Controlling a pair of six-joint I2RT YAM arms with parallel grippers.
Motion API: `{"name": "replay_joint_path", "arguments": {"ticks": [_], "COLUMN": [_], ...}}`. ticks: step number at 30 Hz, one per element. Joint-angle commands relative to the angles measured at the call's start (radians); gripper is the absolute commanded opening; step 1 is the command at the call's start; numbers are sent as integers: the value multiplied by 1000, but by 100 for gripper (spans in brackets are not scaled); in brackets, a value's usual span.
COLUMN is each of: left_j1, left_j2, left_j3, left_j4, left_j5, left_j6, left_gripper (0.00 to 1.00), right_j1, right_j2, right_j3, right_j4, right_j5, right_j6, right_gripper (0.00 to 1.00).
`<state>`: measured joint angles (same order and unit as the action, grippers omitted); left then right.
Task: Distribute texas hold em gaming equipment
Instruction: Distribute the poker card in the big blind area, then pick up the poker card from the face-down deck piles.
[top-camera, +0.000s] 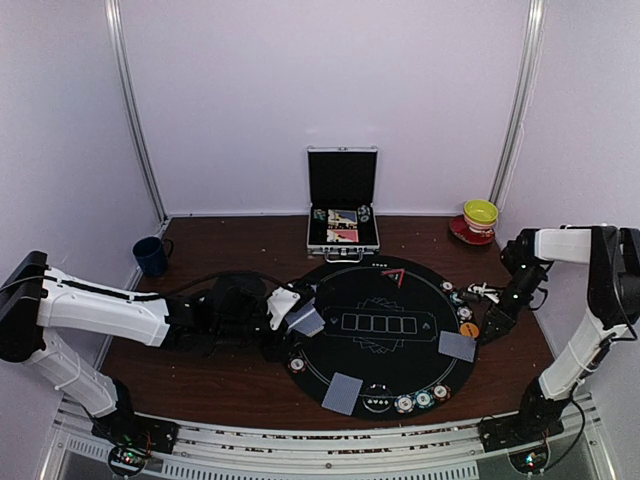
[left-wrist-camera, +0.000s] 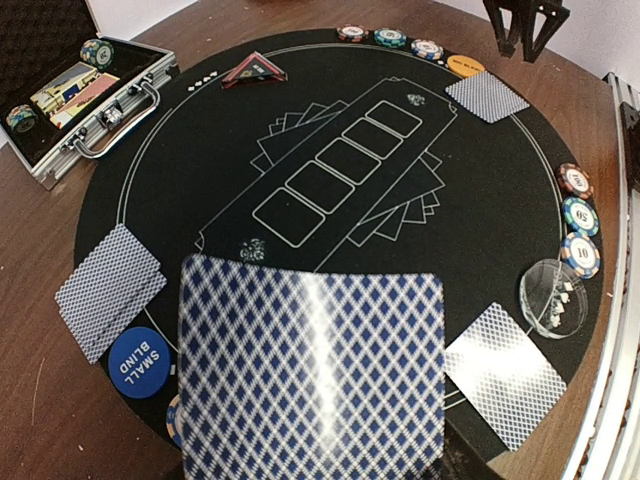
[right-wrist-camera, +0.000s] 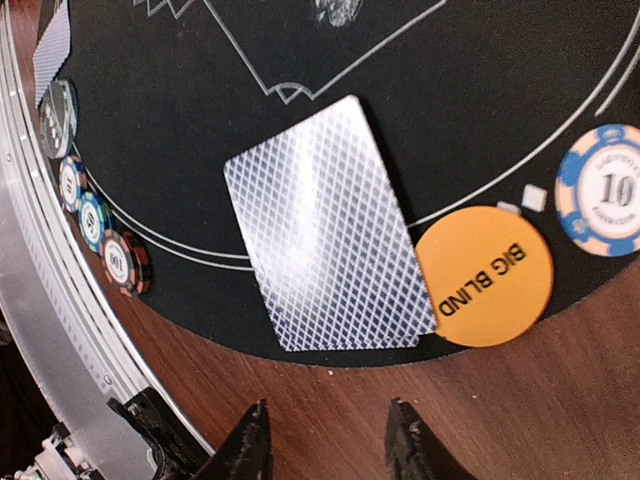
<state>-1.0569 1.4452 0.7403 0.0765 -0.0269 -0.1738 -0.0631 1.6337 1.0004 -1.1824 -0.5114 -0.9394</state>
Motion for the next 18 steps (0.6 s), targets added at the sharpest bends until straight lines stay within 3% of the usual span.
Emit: {"name": "replay_joint_path", "arguments": {"ticks": [1, 6, 12, 18], "left_j1": [-5, -5, -4, -5], "left_j2": [-3, 3, 4, 1], "left_j3": [16, 19, 19, 16], "left_j4": [46, 47, 48, 49], "left_j5": [-11, -9, -5, -2], "left_j6": [5, 5, 6, 8], "left_gripper": [53, 53, 53, 53], "right_j1": [19, 84, 274, 446], "right_j2": [-96, -193, -267, -212], "right_j3": [89, 151, 168, 195], "right_j4": [-17, 42, 275, 557], "right_j5": [-44, -159, -267, -367], "right_j6": [15, 84, 348, 646], "right_gripper": [47, 62, 76, 78]}}
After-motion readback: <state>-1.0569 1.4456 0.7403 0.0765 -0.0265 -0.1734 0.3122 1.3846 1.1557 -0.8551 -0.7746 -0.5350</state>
